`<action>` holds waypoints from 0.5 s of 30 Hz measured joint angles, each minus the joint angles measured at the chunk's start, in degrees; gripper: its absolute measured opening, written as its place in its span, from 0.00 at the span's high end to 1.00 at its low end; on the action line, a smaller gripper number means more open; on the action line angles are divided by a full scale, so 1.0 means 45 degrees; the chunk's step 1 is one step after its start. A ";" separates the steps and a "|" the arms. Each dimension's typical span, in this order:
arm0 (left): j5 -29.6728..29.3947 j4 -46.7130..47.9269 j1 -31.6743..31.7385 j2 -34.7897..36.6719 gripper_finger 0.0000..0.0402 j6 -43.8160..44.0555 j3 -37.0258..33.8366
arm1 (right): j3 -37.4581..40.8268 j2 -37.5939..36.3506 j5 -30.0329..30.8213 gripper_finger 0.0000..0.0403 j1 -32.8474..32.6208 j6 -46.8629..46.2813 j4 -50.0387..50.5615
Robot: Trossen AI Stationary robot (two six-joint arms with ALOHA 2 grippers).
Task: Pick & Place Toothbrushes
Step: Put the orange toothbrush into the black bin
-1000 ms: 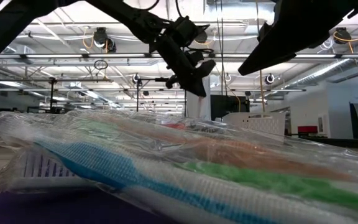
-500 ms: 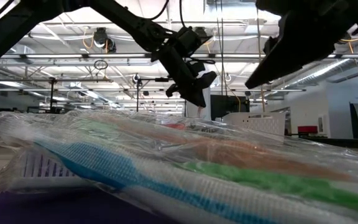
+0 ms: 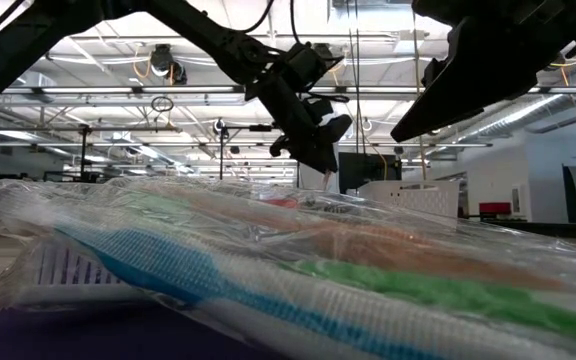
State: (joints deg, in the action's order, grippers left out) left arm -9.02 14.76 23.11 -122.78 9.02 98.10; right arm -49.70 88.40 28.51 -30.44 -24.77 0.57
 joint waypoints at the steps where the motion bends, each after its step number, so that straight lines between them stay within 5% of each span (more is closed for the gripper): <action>1: 0.0000 0.0024 -0.0010 0.0000 0.69 -0.0006 0.0000 | -0.0002 0.0000 0.0000 0.71 0.0000 0.0008 -0.0016; 9: -0.0019 0.0034 -0.0010 0.0000 0.52 0.0072 0.0000 | -0.0002 0.0000 -0.0002 0.71 0.0015 -0.0001 -0.0129; 15: -0.0010 0.0297 -0.0024 0.0009 0.49 0.0034 0.0000 | -0.0002 0.0000 0.0010 0.71 0.0015 0.0028 -0.0124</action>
State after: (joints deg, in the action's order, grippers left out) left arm -9.06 16.10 23.00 -122.74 9.17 98.10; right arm -49.71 88.40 28.56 -30.37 -24.64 0.01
